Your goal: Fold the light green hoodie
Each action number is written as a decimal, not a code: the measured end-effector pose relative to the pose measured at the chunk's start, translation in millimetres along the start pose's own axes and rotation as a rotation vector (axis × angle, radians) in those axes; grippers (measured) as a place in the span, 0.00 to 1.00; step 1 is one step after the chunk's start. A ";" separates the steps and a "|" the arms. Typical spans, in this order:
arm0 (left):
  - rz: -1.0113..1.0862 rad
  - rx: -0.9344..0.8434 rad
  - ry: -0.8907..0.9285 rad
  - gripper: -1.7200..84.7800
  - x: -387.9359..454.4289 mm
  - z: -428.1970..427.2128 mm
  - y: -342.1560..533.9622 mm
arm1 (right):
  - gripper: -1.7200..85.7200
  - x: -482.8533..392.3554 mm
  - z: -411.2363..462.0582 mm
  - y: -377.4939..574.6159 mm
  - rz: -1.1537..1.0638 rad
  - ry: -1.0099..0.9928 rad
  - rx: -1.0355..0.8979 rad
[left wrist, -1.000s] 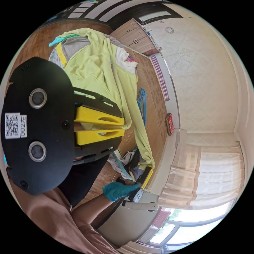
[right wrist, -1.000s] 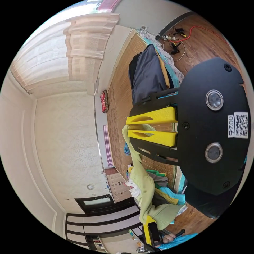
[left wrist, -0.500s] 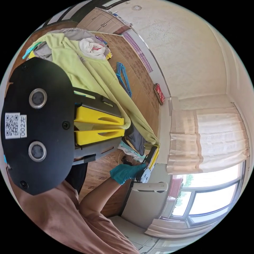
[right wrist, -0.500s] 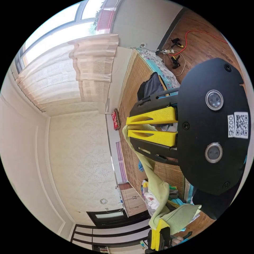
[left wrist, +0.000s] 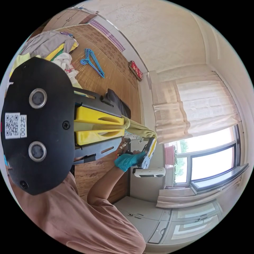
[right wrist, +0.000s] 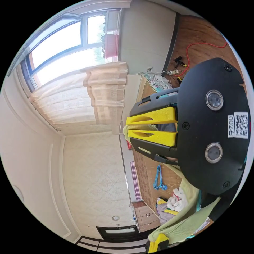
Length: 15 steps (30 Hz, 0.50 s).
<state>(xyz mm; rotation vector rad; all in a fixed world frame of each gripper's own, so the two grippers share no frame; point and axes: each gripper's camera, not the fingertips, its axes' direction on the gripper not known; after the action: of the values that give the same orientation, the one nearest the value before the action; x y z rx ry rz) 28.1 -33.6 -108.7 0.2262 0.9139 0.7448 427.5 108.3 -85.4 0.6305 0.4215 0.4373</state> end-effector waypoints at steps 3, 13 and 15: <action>-0.006 -0.013 0.020 0.01 2.5 9.0 -1.3 | 0.05 0.4 8.2 -1.2 0.013 -0.064 -0.058; -0.153 -0.185 -0.024 0.01 -18.6 43.1 24.9 | 0.06 -93.7 58.2 45.0 -0.245 -0.524 -0.351; -0.187 -0.178 -0.029 0.01 -25.5 43.8 30.9 | 0.07 -124.2 73.8 61.6 -0.330 -0.734 -0.464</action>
<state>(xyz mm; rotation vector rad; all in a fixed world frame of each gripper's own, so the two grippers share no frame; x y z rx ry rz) 37.6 -22.5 -51.1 -0.0058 0.8237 0.6427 345.7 55.4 37.7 0.2268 -0.2757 -0.0343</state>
